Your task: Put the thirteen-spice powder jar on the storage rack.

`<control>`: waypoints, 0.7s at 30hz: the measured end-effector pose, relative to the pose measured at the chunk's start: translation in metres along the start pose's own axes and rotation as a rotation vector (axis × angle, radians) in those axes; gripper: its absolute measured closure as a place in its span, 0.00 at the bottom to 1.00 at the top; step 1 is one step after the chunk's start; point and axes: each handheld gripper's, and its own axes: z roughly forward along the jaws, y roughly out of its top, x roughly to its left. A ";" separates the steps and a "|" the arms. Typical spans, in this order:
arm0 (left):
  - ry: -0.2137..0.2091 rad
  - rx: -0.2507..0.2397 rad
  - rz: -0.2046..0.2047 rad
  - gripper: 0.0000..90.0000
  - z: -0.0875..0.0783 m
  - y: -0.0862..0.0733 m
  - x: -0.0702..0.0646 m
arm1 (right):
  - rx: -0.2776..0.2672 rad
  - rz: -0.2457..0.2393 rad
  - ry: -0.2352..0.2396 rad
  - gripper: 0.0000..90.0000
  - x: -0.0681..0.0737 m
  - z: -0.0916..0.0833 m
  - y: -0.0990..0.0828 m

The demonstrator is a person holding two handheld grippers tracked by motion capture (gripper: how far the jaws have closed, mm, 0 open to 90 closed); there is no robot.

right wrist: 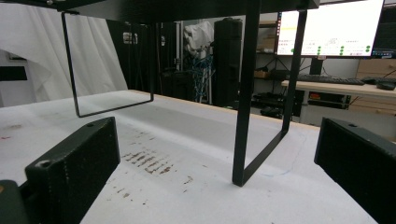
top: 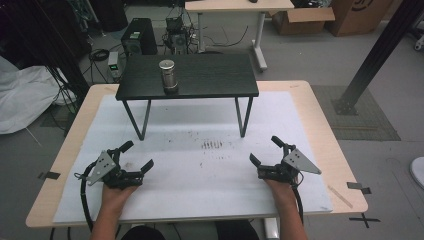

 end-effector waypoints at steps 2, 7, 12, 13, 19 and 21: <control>-0.001 -0.002 0.002 0.00 0.000 0.000 0.000 | -0.001 0.002 0.001 0.00 0.000 0.000 0.000; 0.001 0.003 0.000 0.00 0.000 0.000 0.000 | -0.003 0.002 0.001 0.00 0.000 0.000 0.000; 0.007 0.006 0.011 0.00 0.001 0.000 -0.001 | -0.002 0.004 0.002 0.00 0.000 0.000 0.000; 0.009 0.005 0.013 0.00 0.000 0.000 -0.001 | -0.003 0.004 0.002 0.00 0.000 0.000 0.000; 0.013 -0.001 0.006 0.00 0.000 0.000 -0.001 | -0.001 0.005 0.003 0.00 -0.001 0.000 0.000; 0.012 -0.004 0.003 0.00 0.000 0.000 -0.001 | 0.000 0.005 0.003 0.00 -0.001 0.000 0.000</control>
